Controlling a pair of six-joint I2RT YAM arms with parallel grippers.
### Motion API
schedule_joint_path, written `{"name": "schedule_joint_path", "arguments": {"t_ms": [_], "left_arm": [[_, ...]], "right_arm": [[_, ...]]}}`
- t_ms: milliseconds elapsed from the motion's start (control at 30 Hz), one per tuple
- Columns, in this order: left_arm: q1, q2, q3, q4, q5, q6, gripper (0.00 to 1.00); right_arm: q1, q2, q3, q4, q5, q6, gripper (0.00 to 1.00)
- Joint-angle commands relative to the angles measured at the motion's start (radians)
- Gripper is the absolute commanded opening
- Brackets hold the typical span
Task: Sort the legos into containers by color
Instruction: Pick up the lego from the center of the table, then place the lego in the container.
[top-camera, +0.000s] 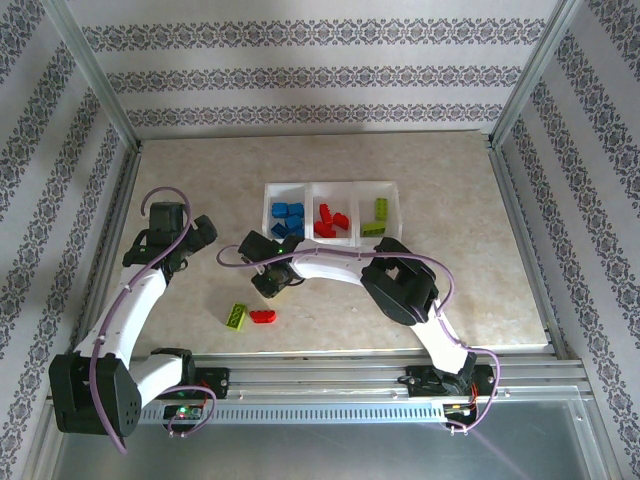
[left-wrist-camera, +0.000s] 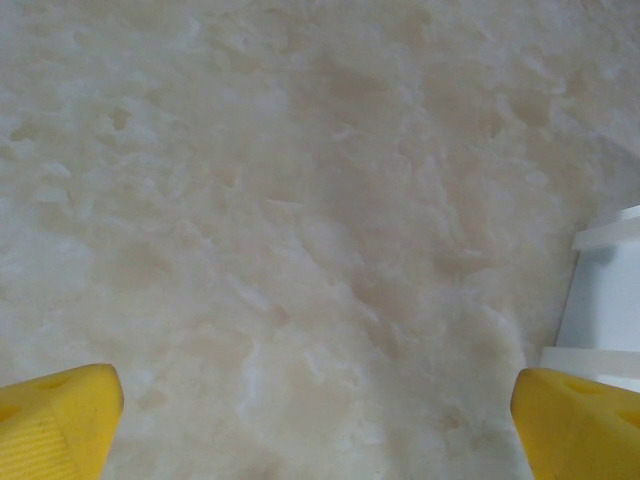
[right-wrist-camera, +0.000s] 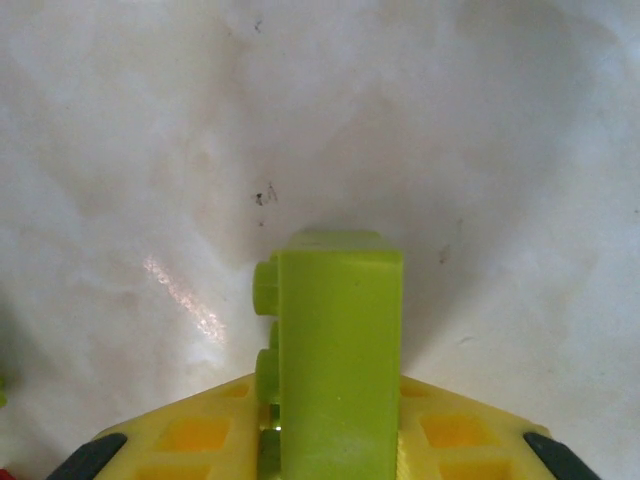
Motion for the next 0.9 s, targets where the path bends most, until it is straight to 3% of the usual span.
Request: {"name": "schedule_joint_path", "arguments": {"t_ms": [0,500,667,867], "left_arm": [[0.016,-0.004,-0.011,-0.009,0.013,0.010,1.00],[-0.020,-0.021,-0.010,0.057,0.128,0.016,1.00],[-0.135,-0.001,0.001,0.086,0.098,-0.004,1.00],[-0.349,0.093,0.064,0.112,0.030,-0.001,1.00]], "right_arm": [[-0.025,-0.069,-0.051,0.026,0.003,0.041,0.25],[-0.183,-0.514,-0.388,0.090,0.177,0.135,0.23],[-0.286,-0.625,-0.465,0.072,0.236,0.151,0.24],[-0.467,-0.682,-0.521,0.071,0.208,0.213,0.22]]}}
